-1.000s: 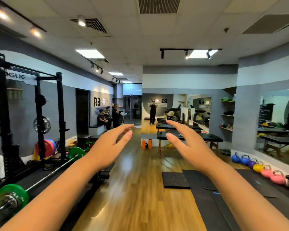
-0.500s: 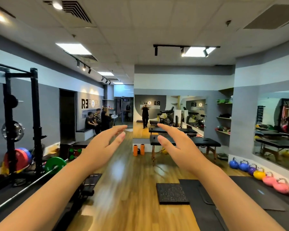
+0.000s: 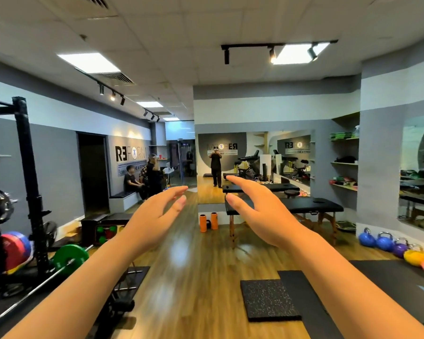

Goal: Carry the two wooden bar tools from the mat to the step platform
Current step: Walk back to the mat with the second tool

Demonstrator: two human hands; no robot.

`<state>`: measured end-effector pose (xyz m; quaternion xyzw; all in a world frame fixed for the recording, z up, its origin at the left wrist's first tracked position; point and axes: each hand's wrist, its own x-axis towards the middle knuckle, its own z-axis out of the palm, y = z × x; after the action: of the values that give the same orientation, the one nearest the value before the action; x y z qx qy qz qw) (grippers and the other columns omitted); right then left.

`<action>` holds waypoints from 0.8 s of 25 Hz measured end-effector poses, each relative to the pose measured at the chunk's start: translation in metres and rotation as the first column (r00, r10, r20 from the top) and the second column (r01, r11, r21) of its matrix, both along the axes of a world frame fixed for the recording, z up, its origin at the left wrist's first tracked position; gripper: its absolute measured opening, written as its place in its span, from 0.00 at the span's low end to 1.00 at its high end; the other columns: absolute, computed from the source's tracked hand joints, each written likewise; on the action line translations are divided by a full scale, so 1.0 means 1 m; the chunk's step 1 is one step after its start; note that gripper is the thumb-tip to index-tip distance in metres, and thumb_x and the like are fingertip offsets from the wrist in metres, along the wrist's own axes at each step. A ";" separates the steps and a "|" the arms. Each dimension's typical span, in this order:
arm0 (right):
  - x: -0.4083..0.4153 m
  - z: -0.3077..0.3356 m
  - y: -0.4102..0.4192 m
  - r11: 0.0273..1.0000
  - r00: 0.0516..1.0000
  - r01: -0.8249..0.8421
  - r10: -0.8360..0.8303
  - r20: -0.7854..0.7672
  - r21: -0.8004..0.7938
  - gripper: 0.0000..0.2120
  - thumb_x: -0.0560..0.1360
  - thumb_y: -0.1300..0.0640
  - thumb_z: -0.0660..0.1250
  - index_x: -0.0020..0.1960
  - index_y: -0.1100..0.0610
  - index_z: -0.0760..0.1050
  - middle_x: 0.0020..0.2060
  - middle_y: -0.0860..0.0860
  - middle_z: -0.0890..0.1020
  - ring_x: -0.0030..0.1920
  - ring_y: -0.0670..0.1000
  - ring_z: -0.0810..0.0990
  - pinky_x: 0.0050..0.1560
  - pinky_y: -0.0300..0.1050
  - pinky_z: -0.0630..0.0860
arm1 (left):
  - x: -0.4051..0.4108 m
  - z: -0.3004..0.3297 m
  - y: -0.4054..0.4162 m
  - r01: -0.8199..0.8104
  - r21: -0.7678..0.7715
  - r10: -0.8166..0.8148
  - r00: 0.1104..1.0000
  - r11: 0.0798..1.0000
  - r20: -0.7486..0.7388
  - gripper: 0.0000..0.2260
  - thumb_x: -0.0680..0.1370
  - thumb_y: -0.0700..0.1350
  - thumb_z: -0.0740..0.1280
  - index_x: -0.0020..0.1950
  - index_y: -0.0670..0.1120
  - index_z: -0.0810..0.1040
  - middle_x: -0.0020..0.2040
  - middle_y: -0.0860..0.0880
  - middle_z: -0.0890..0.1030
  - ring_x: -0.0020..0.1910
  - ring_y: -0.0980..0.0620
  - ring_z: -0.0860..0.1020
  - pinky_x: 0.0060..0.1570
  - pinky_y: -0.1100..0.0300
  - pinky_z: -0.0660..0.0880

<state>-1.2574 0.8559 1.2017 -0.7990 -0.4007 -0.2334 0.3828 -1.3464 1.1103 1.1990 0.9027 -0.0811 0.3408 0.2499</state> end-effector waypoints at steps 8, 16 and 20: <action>0.241 0.011 0.065 0.994 0.993 -0.111 0.110 -0.040 -0.012 0.29 0.80 0.30 0.54 0.79 0.36 0.61 0.77 0.38 0.67 0.76 0.42 0.63 0.69 0.46 0.63 | 0.217 0.006 0.055 -0.105 -0.023 0.106 0.994 0.994 0.012 0.22 0.83 0.64 0.53 0.77 0.62 0.68 0.66 0.67 0.74 0.60 0.74 0.70 0.57 0.70 0.66; 0.448 -0.025 0.157 0.991 0.985 -0.136 0.136 -0.102 0.009 0.26 0.78 0.28 0.53 0.76 0.28 0.60 0.71 0.31 0.66 0.71 0.34 0.62 0.69 0.45 0.63 | 0.410 -0.032 0.142 -0.121 -0.077 0.118 0.992 0.990 -0.032 0.21 0.84 0.60 0.56 0.77 0.60 0.69 0.69 0.62 0.76 0.67 0.63 0.73 0.64 0.60 0.71; 0.550 -0.028 0.217 0.995 0.988 -0.096 0.094 -0.124 -0.014 0.17 0.80 0.30 0.54 0.67 0.17 0.56 0.68 0.27 0.64 0.66 0.28 0.60 0.64 0.40 0.61 | 0.525 -0.034 0.208 -0.056 -0.142 0.049 0.998 0.988 -0.047 0.21 0.84 0.59 0.57 0.77 0.59 0.69 0.70 0.62 0.76 0.68 0.63 0.73 0.64 0.62 0.69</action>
<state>-0.7069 1.0733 1.1734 -0.7955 -0.4164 -0.1613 0.4096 -0.8216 1.3185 1.1646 0.8914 -0.0273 0.3325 0.3066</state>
